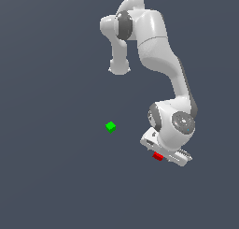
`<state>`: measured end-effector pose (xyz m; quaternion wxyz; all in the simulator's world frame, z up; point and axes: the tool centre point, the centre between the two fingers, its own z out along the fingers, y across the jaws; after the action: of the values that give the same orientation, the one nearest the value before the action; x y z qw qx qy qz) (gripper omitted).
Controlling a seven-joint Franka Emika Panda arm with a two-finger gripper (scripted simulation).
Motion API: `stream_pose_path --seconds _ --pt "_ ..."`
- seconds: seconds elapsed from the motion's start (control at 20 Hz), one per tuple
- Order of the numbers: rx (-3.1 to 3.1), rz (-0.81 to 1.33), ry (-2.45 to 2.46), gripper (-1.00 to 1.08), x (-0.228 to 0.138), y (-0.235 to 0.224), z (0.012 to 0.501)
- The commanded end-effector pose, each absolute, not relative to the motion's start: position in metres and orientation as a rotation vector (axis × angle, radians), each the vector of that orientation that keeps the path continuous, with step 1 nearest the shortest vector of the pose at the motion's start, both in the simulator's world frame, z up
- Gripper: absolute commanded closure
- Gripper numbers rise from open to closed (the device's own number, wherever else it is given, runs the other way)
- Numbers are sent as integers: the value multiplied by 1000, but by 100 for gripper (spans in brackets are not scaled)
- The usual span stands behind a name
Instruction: Stack the red cube on top of the green cube.
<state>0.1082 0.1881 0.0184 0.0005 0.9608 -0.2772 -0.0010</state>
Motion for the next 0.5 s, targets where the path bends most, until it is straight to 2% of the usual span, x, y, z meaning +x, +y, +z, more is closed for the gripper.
stream_pose_path --seconds 0.0,0.05,0.45 --pt "3019 0 -871 -92 109 188 20" --pt "3019 0 -871 108 109 188 20" --pt "3019 0 -871 108 109 188 20"
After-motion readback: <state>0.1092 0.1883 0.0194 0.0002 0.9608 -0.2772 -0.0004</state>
